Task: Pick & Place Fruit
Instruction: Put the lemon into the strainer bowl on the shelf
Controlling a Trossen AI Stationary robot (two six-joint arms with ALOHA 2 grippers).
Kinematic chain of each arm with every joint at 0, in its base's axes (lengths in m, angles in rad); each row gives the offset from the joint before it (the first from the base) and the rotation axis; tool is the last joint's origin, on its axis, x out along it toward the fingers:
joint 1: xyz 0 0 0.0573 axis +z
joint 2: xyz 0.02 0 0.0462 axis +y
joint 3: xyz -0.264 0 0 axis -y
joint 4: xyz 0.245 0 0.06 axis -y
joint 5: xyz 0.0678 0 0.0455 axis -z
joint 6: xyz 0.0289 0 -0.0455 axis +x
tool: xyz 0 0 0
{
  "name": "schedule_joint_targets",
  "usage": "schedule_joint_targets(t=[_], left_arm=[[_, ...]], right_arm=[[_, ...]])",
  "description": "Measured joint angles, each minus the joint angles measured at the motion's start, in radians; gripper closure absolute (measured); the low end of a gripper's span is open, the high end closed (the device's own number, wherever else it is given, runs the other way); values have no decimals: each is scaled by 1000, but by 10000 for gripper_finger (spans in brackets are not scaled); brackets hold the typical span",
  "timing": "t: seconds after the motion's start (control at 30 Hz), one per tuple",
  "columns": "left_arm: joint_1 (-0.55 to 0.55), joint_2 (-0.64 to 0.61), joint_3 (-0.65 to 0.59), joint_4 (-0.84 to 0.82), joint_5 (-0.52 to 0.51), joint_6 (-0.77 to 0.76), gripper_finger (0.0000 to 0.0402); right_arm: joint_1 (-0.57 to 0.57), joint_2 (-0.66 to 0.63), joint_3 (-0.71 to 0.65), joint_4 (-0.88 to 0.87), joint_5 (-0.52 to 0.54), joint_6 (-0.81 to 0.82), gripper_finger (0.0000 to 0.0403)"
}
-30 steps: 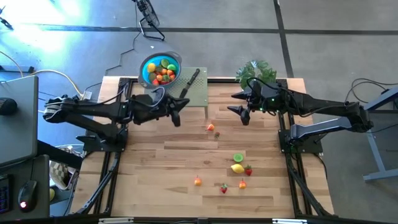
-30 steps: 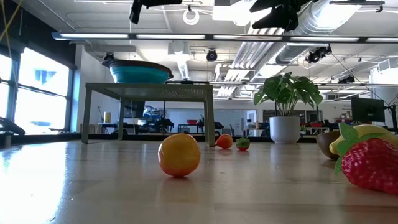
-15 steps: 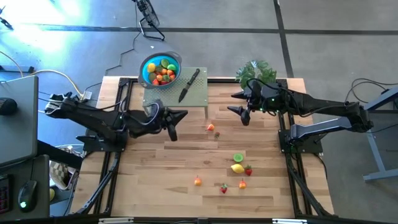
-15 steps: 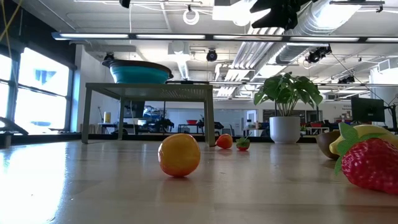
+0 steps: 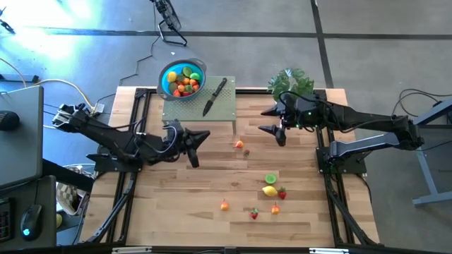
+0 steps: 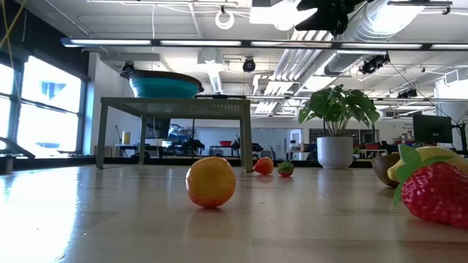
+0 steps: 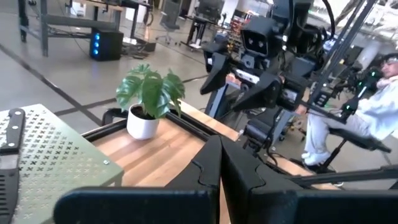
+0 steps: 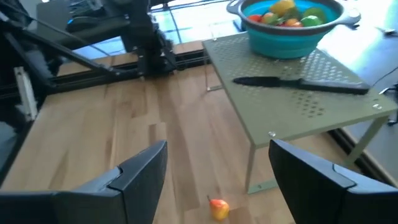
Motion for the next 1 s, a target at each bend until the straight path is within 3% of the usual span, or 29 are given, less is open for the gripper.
schedule_joint_targets(t=[0.23, 0.6, 1.0], left_arm=[[0, 0, 0, -14, 35, -69, 401], [1, -23, 0, -32, 61, -6, 401], [1, -140, 0, -181, 66, 15, 401]], right_arm=[[18, 0, 0, -9, -19, 49, 129], [180, 10, 78, -31, 236, 101, 129], [265, 57, 144, -271, 327, 374, 129]])
